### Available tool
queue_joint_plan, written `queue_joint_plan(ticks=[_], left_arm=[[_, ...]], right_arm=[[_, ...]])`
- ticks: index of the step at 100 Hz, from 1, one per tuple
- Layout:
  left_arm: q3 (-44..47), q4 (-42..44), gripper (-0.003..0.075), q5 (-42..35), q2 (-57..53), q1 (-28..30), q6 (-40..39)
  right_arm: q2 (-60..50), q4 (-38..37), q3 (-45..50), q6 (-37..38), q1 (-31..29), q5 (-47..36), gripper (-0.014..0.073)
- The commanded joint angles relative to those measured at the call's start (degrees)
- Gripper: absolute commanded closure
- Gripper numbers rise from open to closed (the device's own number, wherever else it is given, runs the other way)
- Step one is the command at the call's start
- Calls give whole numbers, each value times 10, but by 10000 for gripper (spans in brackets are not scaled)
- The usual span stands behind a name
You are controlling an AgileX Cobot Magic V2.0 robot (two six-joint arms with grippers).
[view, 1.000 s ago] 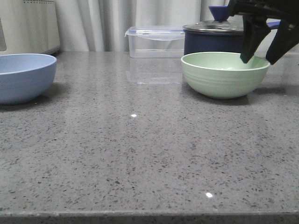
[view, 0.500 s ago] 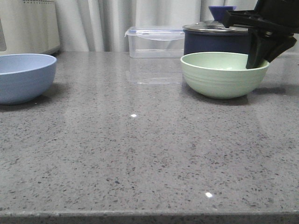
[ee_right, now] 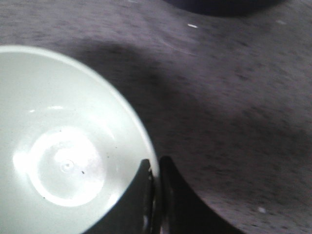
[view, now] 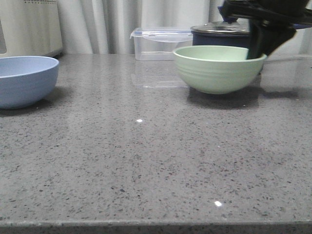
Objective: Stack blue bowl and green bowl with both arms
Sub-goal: 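Grip the green bowl rim and drag it toward the blue bowl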
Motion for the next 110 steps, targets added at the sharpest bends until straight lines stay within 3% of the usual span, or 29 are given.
queue_joint_plan(ticks=[1,29,74,110], left_arm=[[-21,-6,335,-47,3,1,-4],[-21,-6,335,-47,3,1,-4],[-21,-6,335,-47,3,1,-4],[-21,-6,335,-49,3,1,-4]], right_arm=[[-25,7,-28,-8,31,-11,673],[-6,48,-28,-8,103,-62,673],[14,70,-28,-8,125,-94,659],[14,70,-28,-8,125,-96,355]])
